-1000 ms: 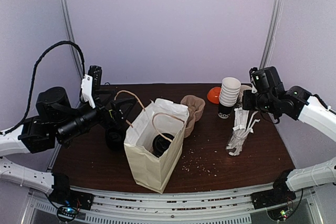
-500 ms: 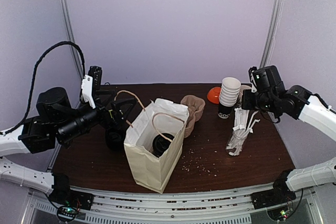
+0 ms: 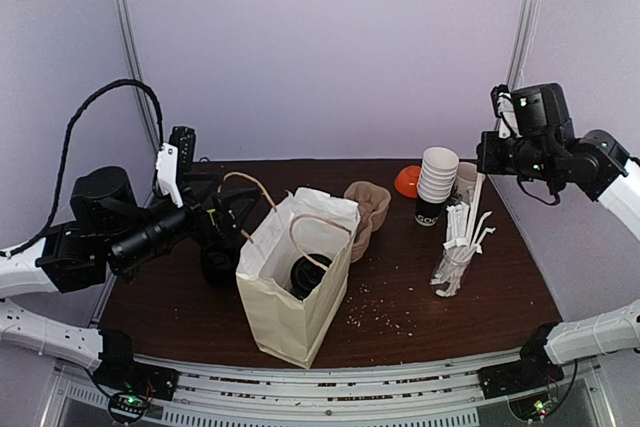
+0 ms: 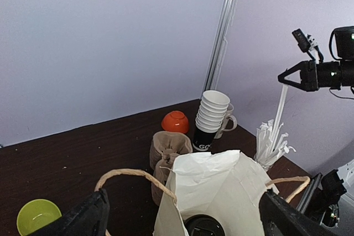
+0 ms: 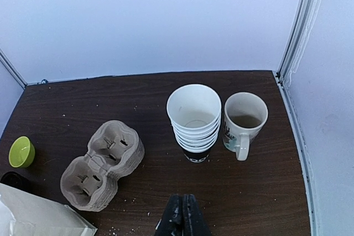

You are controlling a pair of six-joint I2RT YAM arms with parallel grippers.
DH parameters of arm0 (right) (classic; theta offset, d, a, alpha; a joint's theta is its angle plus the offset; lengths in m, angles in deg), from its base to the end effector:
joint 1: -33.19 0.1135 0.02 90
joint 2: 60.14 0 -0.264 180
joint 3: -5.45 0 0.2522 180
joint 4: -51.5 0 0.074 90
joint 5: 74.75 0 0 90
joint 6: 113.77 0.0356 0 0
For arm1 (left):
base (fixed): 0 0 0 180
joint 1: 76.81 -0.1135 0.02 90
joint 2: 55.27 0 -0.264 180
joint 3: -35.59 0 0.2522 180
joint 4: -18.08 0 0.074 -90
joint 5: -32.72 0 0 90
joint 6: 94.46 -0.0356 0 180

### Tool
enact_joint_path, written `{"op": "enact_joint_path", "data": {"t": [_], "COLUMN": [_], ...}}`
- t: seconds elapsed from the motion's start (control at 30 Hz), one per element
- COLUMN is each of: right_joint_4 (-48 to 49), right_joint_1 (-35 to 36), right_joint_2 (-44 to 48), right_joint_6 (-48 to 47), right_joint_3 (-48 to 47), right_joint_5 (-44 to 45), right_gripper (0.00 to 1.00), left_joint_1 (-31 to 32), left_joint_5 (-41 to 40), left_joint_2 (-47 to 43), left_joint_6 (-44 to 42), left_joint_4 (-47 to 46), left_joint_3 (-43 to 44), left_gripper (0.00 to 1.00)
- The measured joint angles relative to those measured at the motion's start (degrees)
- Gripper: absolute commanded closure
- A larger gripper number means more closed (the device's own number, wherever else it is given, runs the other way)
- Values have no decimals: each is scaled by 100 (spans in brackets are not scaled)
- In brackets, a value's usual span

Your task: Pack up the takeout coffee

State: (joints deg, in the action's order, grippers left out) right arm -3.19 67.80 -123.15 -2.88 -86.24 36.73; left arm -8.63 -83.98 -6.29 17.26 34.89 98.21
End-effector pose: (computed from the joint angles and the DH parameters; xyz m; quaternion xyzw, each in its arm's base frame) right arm 0.1866 0.1129 0.4228 -0.0015 0.8391 0.1025 0.5343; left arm 0.0882 -0.1774 0.3663 0.1329 0.7121 -0.3537 0.5918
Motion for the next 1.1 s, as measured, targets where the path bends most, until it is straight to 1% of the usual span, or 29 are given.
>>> {"op": "enact_joint_path", "data": {"t": [0.27,0.43,0.6,0.7,0.77,0.93,1.1], "right_joint_4": [-522,-708,-691,-407,-20,1366,2765], "right_joint_1": [0,0,0,-2,-2,-4,-2], "right_joint_2": [-131,-258,-319,-208,-68,267,212], "right_joint_6": [-299,-422,-492,-461,-398,83,769], "right_joint_3": [-1744,-2505,-2986,-2907,-2662,-1602,-796], "right_joint_5": [-149,-352,-905,-1576,-2122,-3665,-4911], "right_gripper": [100,100,100,100,100,100,100], "left_joint_1": [0,0,0,0,0,0,0], "left_joint_5": [-13,-42,-74,-44,55,518,857], "left_joint_2": [138,162,184,278,411,1012,1167], "left_joint_6": [-210,-393,-671,-885,-1060,-1370,-1436], "left_joint_4": [17,33,20,-63,-155,-367,-442], "left_joint_3": [208,452,750,940,1113,1766,1906], "left_gripper": [2,2,2,2,2,2,2]}}
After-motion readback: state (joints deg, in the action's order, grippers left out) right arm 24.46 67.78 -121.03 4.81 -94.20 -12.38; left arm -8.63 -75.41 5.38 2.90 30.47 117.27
